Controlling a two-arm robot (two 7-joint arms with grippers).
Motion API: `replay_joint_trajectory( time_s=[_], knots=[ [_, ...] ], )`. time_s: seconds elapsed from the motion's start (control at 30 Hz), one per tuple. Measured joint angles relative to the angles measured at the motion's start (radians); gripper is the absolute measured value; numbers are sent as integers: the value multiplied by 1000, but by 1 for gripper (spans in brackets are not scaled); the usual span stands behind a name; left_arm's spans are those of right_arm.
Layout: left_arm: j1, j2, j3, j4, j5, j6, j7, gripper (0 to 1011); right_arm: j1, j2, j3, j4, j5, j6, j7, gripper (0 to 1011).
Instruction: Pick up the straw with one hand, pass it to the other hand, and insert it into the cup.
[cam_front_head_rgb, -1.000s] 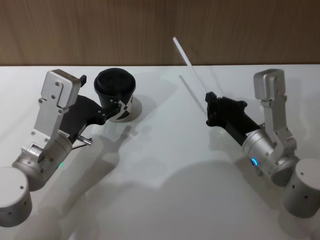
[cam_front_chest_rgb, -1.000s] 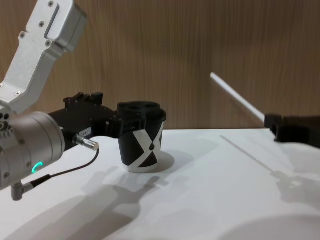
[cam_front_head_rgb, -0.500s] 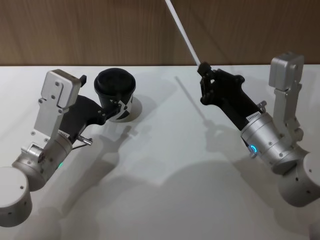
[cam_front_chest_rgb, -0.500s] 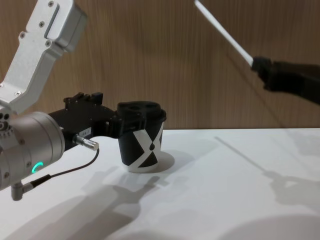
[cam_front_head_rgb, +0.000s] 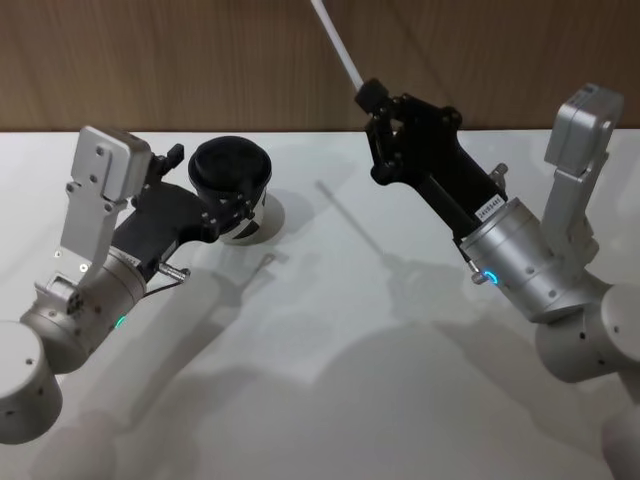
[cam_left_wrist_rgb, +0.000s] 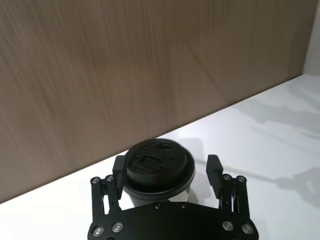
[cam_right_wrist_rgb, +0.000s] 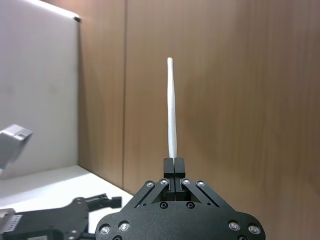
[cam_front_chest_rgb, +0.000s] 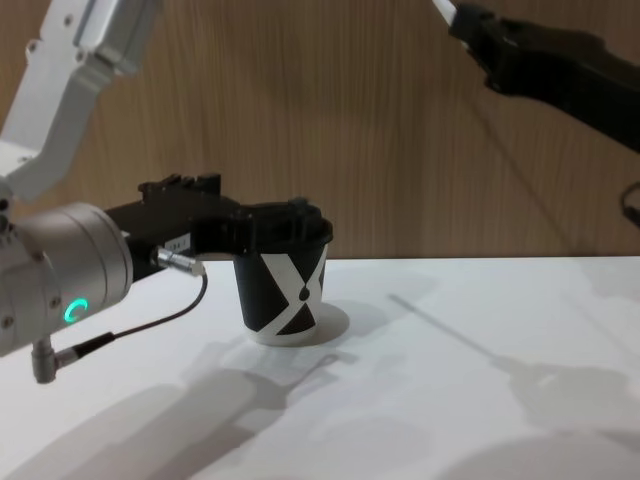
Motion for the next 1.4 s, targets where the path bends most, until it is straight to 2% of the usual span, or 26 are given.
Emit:
replay_joint_trajectory(
  time_s=[0.23, 0.37, 0.43, 0.5, 0.53, 0.63, 0.97, 1.2, 1.4],
  knots=[
    [-4, -10, -22, -8, -78, 12, -64, 1000, 23, -1, -20, 23, 24, -53, 49, 6],
    [-4, -17, -42, -15, -147, 23, -118, 1000, 30, 0, -26, 36, 29, -71, 59, 6],
    [-4, -19, -48, -18, -165, 25, -131, 1000, 32, 0, -27, 41, 31, -75, 60, 6],
    [-2, -23, -62, -25, -213, 31, -166, 1000, 34, 1, -28, 48, 32, -79, 62, 6],
    [-2, -23, -62, -25, -213, 31, -166, 1000, 36, 2, -29, 54, 33, -82, 63, 6],
    [3, -25, -80, -37, -273, 38, -205, 1000, 40, 3, -30, 66, 33, -88, 63, 6],
    [29, -23, -129, -87, -423, 57, -299, 1000, 55, 7, -33, 110, 34, -99, 50, 6],
    [38, -16, -147, -115, -489, 64, -345, 1000, 66, 7, -35, 138, 35, -102, 40, 6],
    [35, -17, -150, -120, -531, 68, -376, 1000, 73, 7, -37, 155, 36, -103, 33, 6]
  ],
)
